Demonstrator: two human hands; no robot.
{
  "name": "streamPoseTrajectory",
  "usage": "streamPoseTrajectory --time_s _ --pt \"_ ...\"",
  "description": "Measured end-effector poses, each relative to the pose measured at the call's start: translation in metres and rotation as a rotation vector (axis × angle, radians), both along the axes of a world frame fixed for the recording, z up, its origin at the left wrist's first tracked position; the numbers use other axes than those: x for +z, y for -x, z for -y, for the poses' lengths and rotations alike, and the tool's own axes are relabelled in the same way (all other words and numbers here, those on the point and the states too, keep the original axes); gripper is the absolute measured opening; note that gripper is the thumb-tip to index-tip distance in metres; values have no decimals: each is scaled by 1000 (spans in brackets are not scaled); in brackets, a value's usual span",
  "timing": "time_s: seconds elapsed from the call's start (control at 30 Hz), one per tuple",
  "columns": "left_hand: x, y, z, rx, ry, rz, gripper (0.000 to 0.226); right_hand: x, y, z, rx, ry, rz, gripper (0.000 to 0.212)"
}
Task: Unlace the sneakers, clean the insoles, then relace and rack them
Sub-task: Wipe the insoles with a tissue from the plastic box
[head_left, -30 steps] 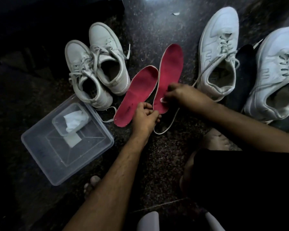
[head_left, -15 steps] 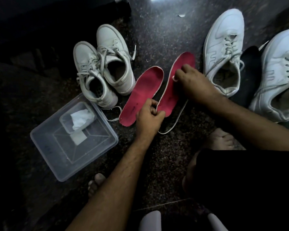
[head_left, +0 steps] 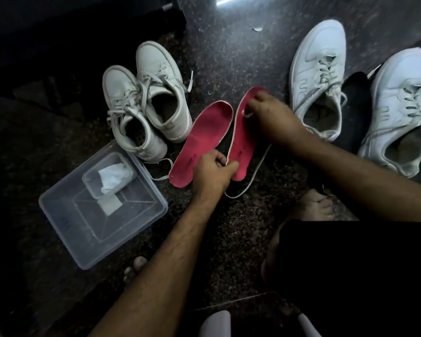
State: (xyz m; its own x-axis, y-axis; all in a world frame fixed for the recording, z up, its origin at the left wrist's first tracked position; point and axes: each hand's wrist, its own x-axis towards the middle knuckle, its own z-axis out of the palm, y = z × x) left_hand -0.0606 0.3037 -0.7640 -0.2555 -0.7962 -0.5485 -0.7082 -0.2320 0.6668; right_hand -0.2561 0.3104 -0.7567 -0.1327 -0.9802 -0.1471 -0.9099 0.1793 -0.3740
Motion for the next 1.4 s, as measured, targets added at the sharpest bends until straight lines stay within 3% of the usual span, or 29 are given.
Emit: streamPoseTrajectory --time_s 0.13,0.23,0.37,0.5,0.73,0.83,0.9,0.97,1.07,1.23,1.4 --pt "16 4 1 -6 51 109 31 0 14 22 -164 12 -97 12" --pt "16 3 -1 -67 86 250 35 0 9 20 -29 66 -17 18" --pt "10 7 -8 -355 499 339 55 -1 1 5 167 29 96 22" --pt "-1 11 -12 -498 419 298 75 7 2 15 99 -3 72 22" --pt "-3 14 -16 -605 535 392 75 20 32 35 -167 3 -141 18" --pt "-8 14 -15 -585 580 408 76 26 19 20 45 -10 -61 15" --pt "-9 13 -13 -562 569 391 76 25 3 7 193 -164 -30 16" --pt "-8 14 -10 -572 513 361 77 19 1 3 99 -218 -47 21" --pt "-4 16 -6 -583 467 332 74 15 1 4 -159 -137 -143 17" --pt "-2 17 6 -552 428 287 36 10 -36 -19 86 -218 0 12" --pt "0 24 3 -481 434 264 26 19 -8 -24 -103 -103 -118 14"
